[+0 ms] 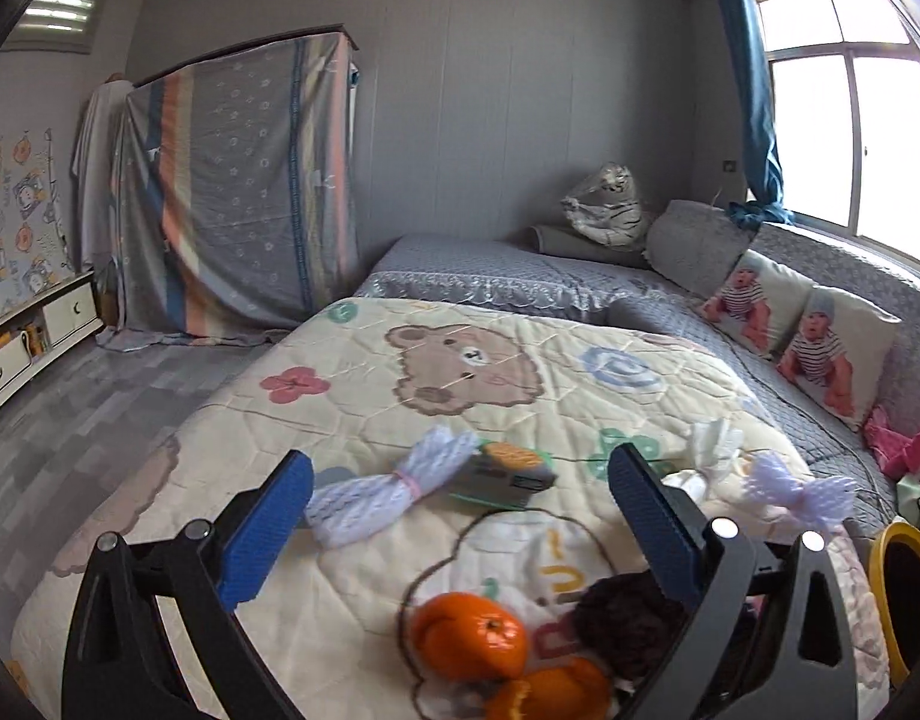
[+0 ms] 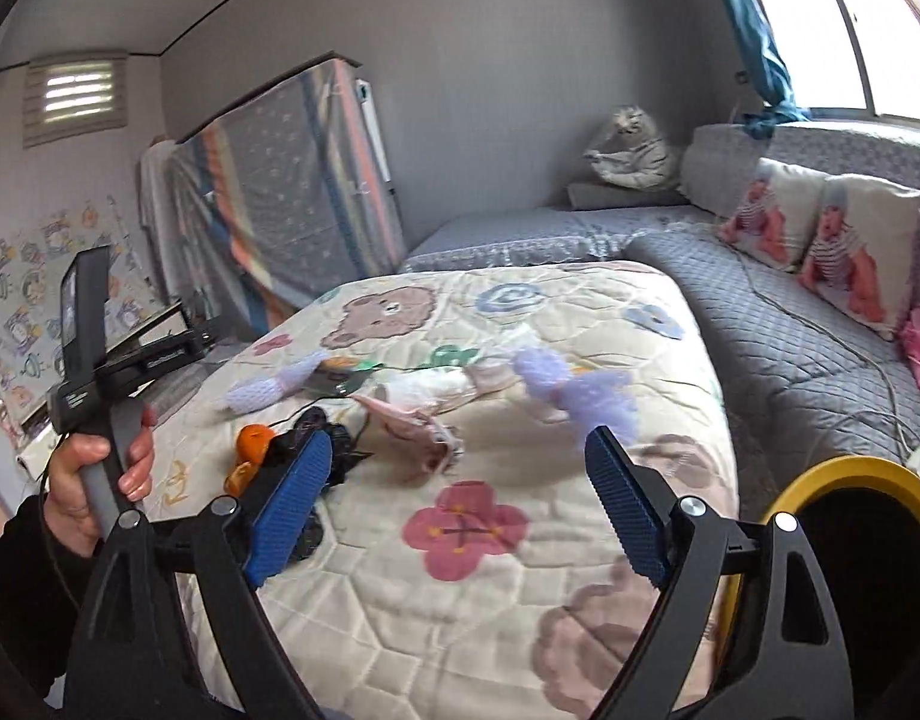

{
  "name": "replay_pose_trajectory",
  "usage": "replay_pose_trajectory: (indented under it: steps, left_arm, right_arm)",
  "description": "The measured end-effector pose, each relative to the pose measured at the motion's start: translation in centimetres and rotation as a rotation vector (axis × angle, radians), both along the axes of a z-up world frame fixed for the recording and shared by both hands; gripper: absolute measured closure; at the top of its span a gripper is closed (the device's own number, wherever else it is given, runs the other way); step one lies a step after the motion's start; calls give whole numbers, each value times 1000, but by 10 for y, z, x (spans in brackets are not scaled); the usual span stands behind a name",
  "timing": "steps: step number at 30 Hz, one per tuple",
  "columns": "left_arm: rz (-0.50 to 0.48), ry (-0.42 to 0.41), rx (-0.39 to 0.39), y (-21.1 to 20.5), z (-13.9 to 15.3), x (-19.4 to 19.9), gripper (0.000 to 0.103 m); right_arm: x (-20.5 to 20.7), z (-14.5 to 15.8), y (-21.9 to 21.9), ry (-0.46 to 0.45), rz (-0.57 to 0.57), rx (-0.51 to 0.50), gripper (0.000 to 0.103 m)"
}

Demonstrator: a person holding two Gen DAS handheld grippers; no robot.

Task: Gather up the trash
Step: 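Grasp the white yarn bundle with the left tool while the right tool grasps a black plastic bag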

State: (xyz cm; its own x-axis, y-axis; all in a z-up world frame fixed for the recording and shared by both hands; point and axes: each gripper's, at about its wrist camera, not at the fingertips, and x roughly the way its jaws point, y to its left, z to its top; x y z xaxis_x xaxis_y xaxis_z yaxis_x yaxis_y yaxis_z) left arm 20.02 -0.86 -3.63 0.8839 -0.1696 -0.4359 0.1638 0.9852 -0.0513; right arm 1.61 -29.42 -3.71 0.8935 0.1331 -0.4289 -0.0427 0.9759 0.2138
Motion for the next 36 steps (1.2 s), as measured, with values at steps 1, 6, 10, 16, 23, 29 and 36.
replay_pose_trajectory:
  steps: [1,6,10,16,23,29,36]
  left_arm:
    - [7,10,9,8,-4,5,8]
    - [19,45,78,29,-24,21,8]
    - [16,105,57,41,-36,41,8]
    - [-29,169,46,48,-50,71,8]
    - [-64,256,10,53,-68,94,16]
    - [-120,282,40,41,-73,102,28]
    - [-162,371,39,30,-89,116,56]
  right_arm:
    - [6,1,12,5,29,-10,20]
    - [41,-4,54,63,149,-8,20]
    - [59,-9,73,97,191,2,21]
    - [83,-15,86,142,217,18,23]
    - [100,-30,98,211,221,19,34]
    - [105,-39,104,237,225,3,42]
    - [109,-48,104,277,218,5,60]
